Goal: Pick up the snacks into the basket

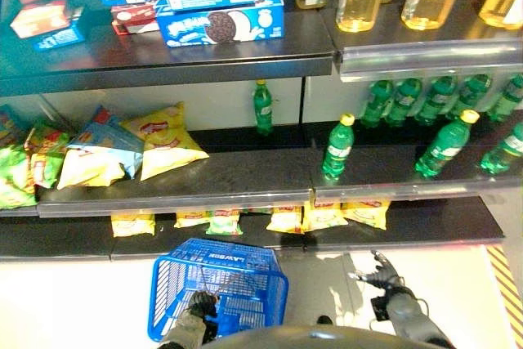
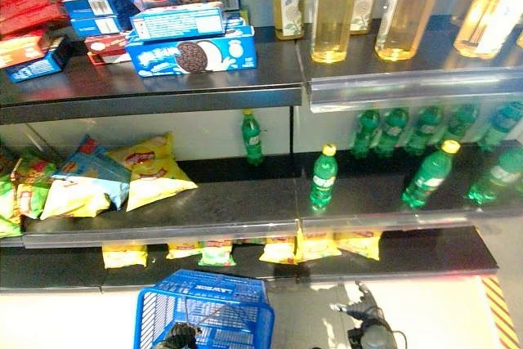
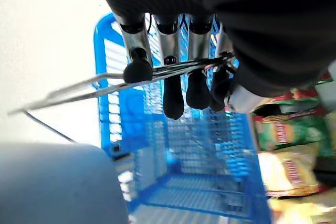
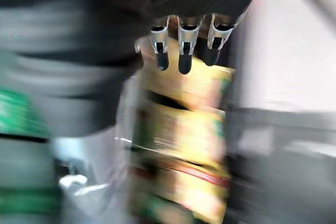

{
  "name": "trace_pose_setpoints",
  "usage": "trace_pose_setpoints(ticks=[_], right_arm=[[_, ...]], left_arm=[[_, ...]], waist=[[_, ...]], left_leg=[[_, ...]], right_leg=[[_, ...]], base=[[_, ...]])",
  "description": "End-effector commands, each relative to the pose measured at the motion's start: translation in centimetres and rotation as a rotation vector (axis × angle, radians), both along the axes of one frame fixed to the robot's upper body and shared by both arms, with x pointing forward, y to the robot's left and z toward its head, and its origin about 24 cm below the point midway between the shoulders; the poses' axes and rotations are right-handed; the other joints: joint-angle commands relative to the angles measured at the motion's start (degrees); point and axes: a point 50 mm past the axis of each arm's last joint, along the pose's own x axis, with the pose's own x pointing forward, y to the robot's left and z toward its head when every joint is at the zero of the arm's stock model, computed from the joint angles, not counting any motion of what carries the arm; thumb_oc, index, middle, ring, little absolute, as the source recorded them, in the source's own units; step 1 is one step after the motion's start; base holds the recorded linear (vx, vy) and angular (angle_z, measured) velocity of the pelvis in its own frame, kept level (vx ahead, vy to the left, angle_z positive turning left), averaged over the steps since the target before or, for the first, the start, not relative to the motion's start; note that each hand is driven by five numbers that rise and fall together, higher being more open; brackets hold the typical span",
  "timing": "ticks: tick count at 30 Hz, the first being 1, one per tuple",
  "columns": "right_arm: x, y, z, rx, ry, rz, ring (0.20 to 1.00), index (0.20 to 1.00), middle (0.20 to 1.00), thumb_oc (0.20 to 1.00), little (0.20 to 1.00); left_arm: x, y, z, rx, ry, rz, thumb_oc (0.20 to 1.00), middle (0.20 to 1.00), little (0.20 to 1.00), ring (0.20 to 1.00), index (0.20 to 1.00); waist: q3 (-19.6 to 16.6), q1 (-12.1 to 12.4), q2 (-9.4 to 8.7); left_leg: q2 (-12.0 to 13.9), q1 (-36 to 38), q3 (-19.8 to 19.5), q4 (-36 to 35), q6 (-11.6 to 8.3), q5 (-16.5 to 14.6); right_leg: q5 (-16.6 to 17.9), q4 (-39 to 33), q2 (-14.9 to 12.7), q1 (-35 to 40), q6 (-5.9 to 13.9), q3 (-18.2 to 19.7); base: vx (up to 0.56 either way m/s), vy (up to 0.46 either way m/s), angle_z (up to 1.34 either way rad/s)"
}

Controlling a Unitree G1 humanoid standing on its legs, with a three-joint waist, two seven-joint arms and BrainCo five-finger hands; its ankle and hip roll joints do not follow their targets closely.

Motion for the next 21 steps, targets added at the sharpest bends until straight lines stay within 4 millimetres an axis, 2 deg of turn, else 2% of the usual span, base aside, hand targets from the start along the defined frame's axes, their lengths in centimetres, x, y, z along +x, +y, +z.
trace_pose_setpoints(ticks=[1, 2, 3, 4, 6, 7, 9, 10, 11, 12, 14, 21], right_arm=[[2.3, -1.4, 3.9, -0.012, -0.213, -0.028, 1.0, 1.0, 1.0, 1.0, 1.0], [2.2, -1.4, 3.9, -0.013, -0.212, -0.029, 1.0, 1.0, 1.0, 1.0, 1.0], [2.6, -1.6, 5.8, -0.038, -0.299, -0.027, 1.0, 1.0, 1.0, 1.0, 1.0], [2.6, -1.6, 5.8, -0.038, -0.299, -0.028, 1.0, 1.0, 1.0, 1.0, 1.0], [3.2, -1.9, 8.5, -0.103, -0.413, -0.015, 1.0, 1.0, 1.0, 1.0, 1.0], [3.2, -1.9, 8.5, -0.104, -0.413, -0.015, 1.0, 1.0, 1.0, 1.0, 1.0], [3.8, -2.5, 11.1, -0.179, -0.52, -0.022, 1.0, 1.0, 1.0, 1.0, 1.0], [3.8, -2.5, 11.1, -0.18, -0.521, -0.023, 1.0, 1.0, 1.0, 1.0, 1.0], [4.1, -2.8, 12.3, -0.206, -0.574, -0.032, 1.0, 1.0, 1.0, 1.0, 1.0], [4.1, -2.8, 12.4, -0.207, -0.574, -0.032, 1.0, 1.0, 1.0, 1.0, 1.0], [4.6, -3.1, 14.2, -0.241, -0.652, -0.047, 1.0, 1.0, 1.0, 1.0, 1.0], [5.9, -3.3, 15.7, -0.254, -0.702, -0.048, 1.0, 1.0, 1.0, 1.0, 1.0]], left_arm=[[0.7, -0.2, 0.0, 0.086, 0.009, -0.124, 0.2, 0.2, 0.2, 0.2, 0.2], [0.7, -0.2, 0.0, 0.086, 0.009, -0.125, 0.2, 0.2, 0.2, 0.2, 0.2], [0.9, -0.3, 0.1, 0.089, -0.006, -0.137, 0.2, 0.2, 0.2, 0.2, 0.2], [0.9, -0.3, 0.1, 0.089, -0.005, -0.138, 0.2, 0.2, 0.2, 0.2, 0.2], [1.5, -0.2, 0.4, 0.113, -0.028, -0.177, 0.2, 0.2, 0.2, 0.2, 0.2], [1.5, -0.2, 0.4, 0.112, -0.028, -0.177, 0.2, 0.2, 0.2, 0.2, 0.2], [1.9, -0.2, 0.6, 0.129, -0.045, -0.201, 0.2, 0.2, 0.2, 0.2, 0.2], [1.9, -0.2, 0.6, 0.129, -0.045, -0.202, 0.2, 0.2, 0.2, 0.2, 0.2], [2.1, -0.2, 0.7, 0.135, -0.051, -0.207, 0.2, 0.2, 0.2, 0.2, 0.2], [2.1, -0.2, 0.7, 0.135, -0.052, -0.207, 0.2, 0.2, 0.2, 0.2, 0.2], [2.1, -0.2, 0.7, 0.14, -0.047, -0.208, 0.2, 0.2, 0.2, 0.2, 0.2], [2.3, -0.3, 0.7, 0.142, -0.047, -0.225, 0.2, 0.2, 0.2, 0.2, 0.2]], waist=[[1.9, 0.3, -2.12], [1.8, 0.4, -2.09], [2.0, 0.3, -2.15], [2.0, 0.3, -2.14], [2.3, 0.1, -2.12], [2.3, 0.2, -2.1], [2.5, 0.2, -2.12], [2.5, 0.2, -2.1], [2.8, 0.3, -2.1], [2.9, 0.3, -2.08], [3.3, 0.5, -2.14], [4.2, 1.1, -2.33]], left_leg=[[-0.5, -1.7, -1.0, 0.1, -0.4, -2.0], [-0.5, -1.7, -1.0, 0.1, -0.4, -2.0], [-0.6, -1.9, -0.9, 0.1, -0.36, -2.1], [-0.6, -1.9, -0.9, 0.1, -0.36, -2.1], [-0.7, -2.1, -0.8, 0.1, -0.27, -2.2], [-0.7, -2.1, -0.8, 0.1, -0.27, -2.2], [-0.8, -2.4, -0.7, 0.1, -0.22, -2.3], [-0.8, -2.4, -0.7, 0.1, -0.21, -2.3], [-0.8, -2.7, -0.7, 0.1, -0.22, -2.2], [-0.8, -2.7, -0.7, 0.1, -0.22, -2.2], [-0.9, -3.3, -0.8, 0.1, -0.23, -2.1], [-1.1, -4.0, -1.0, 0.1, -0.18, -1.9]], right_leg=[[-3.0, 1.3, -3.3, 0.4, 5.35, 0.3], [-3.0, 1.3, -3.3, 0.4, 5.35, 0.3], [-2.9, 1.2, -3.4, 0.2, 5.45, 0.3], [-2.9, 1.2, -3.4, 0.2, 5.45, 0.3], [-2.7, 1.1, -3.5, 0.0, 5.58, 0.4], [-2.7, 1.1, -3.5, 0.0, 5.58, 0.4], [-2.4, 0.9, -3.6, -0.3, 5.72, 0.4], [-2.4, 0.9, -3.6, -0.3, 5.73, 0.4], [-2.2, 0.7, -3.7, -0.6, 5.77, 0.3], [-2.2, 0.7, -3.7, -0.6, 5.77, 0.3], [-1.8, 0.6, -3.7, -1.0, 5.85, 0.2], [-1.5, 0.6, -3.8, -1.6, 5.86, -0.1]], base=[[0.0, 0.0, -0.07], [0.0, 0.0, 0.0], [0.0, 0.0, 0.0], [0.0, 0.0, 0.0], [0.0, 0.0, 0.0], [0.0, 0.0, 0.0], [0.0, 0.0, 0.0], [-0.04, 0.005, 0.02], [-0.03, 0.005, 0.02], [-0.06, 0.003, 0.0], [-0.05, -0.001, 0.01], [-0.02, -0.002, 0.0]])
